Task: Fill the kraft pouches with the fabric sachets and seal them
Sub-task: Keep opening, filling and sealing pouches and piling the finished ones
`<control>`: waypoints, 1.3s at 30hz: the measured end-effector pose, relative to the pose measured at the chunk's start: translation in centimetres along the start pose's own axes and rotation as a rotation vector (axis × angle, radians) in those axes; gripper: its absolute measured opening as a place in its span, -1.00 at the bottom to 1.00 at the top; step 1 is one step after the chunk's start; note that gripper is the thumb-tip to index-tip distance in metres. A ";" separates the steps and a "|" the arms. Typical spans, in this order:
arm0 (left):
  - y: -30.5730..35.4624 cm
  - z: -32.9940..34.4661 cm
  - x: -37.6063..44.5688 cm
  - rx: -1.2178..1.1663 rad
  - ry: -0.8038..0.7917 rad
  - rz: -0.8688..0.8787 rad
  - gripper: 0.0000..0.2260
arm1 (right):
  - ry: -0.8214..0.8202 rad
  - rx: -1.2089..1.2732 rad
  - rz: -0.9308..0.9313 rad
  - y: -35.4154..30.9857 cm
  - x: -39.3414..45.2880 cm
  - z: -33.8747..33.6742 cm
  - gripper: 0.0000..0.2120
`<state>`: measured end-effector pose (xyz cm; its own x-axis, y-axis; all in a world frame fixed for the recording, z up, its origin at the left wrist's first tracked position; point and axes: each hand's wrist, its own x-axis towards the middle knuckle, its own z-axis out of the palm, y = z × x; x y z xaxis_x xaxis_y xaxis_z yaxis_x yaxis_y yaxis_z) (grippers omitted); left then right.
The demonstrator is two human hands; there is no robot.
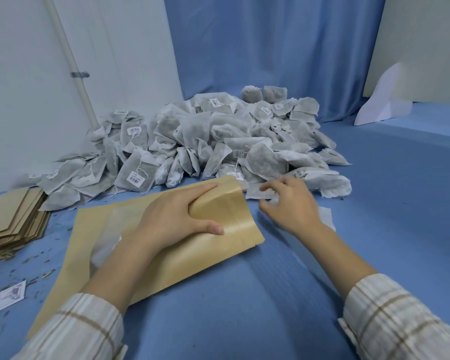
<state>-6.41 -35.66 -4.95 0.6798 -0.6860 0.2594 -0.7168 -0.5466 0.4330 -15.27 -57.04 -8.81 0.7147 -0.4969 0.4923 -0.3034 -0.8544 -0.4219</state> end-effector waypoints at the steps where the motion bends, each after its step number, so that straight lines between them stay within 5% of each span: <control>1: -0.1 0.1 0.1 -0.007 0.010 -0.020 -0.21 | -0.062 -0.175 0.040 0.7 0.0 0.1 -0.61; 5: -0.3 0.4 0.3 0.000 0.021 -0.054 -0.21 | -0.278 -0.504 0.126 0.6 -0.1 0.7 -0.55; 8: -0.4 0.4 0.2 -0.005 0.023 -0.068 -0.21 | -0.100 -0.417 0.046 0.0 -0.1 0.5 -0.72; 11: -0.5 0.2 0.3 -0.017 0.033 -0.085 -0.21 | 0.341 0.069 0.071 -1.1 0.1 -0.3 -0.78; 13: -0.6 0.0 0.2 -0.039 0.039 -0.099 -0.19 | 0.439 0.511 0.230 -1.9 0.5 -0.8 -0.82; 17: -0.7 -0.5 0.0 -0.092 0.079 -0.107 -0.21 | 0.308 1.022 0.524 -3.1 0.3 -0.3 -0.84; 21: -0.8 -0.9 -0.4 -0.096 0.097 -0.076 -0.27 | -0.005 1.417 0.542 -4.2 -0.6 0.7 -0.79; 26: -1.5 -1.8 -0.6 -0.168 0.141 -0.068 -0.30 | -0.282 1.235 0.420 -4.9 -0.8 0.7 -0.79; 36: -2.9 -2.4 -0.7 -0.154 0.165 -0.115 -0.27 | -0.447 1.057 0.330 -4.3 1.5 -0.1 -0.83; 39: -2.6 -2.4 -0.8 -0.163 0.141 -0.084 -0.23 | -0.531 0.965 0.171 -4.5 2.2 -0.3 -0.81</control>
<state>-4.75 -32.51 -4.17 0.7591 -0.5613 0.3296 -0.6300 -0.5061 0.5890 -12.50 -54.31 -5.58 0.9592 -0.2711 0.0807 0.0289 -0.1897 -0.9814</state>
